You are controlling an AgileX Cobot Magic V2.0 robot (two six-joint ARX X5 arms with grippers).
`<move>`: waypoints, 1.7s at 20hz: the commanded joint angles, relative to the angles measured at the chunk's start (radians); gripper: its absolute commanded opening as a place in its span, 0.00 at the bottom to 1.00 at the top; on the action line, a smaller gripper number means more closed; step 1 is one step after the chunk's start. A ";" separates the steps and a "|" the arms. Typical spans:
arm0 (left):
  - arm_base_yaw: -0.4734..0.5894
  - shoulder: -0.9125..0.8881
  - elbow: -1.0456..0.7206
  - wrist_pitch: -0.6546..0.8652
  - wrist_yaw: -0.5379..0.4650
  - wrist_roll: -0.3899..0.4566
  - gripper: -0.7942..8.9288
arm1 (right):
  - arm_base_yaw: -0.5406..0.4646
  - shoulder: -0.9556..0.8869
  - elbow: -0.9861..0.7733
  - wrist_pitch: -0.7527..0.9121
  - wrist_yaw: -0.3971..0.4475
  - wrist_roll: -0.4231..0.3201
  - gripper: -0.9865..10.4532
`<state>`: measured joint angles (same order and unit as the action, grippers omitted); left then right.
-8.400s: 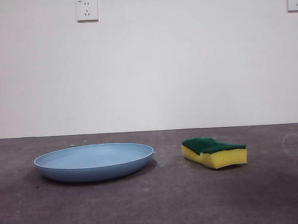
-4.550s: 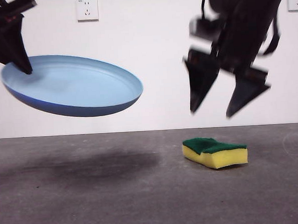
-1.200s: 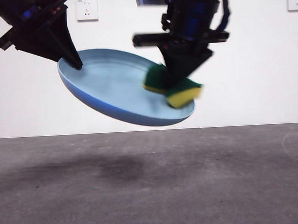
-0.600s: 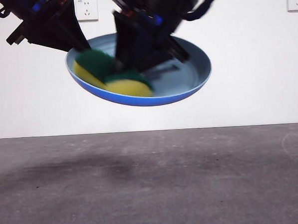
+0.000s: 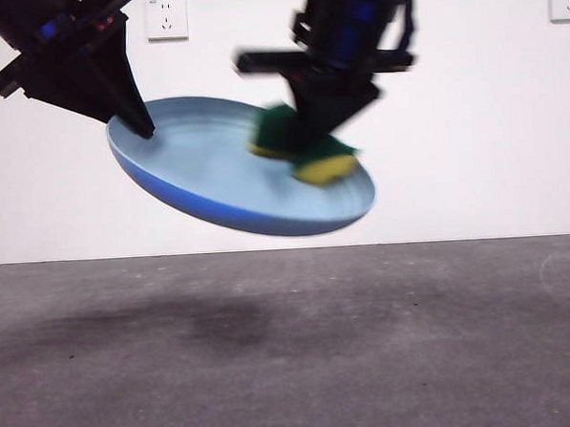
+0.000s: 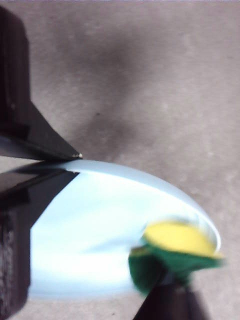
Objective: Pick up the plate,pick up the cloth,clean the plate with the cloth
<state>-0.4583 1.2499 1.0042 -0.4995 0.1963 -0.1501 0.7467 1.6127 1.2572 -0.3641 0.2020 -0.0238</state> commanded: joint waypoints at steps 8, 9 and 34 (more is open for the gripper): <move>0.018 0.075 0.005 0.028 -0.282 0.130 0.07 | 0.008 -0.190 -0.010 -0.029 -0.179 0.066 0.08; 0.032 0.103 0.005 0.048 -0.281 0.129 0.07 | 0.007 -0.224 -0.010 -0.065 -0.142 0.055 0.08; 0.064 0.063 0.012 0.063 -0.203 0.040 0.57 | -0.193 -0.177 -0.010 -0.296 0.005 0.120 0.08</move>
<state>-0.3904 1.3224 1.0157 -0.4347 -0.0097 -0.0967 0.5541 1.4227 1.2545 -0.6632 0.2085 0.0746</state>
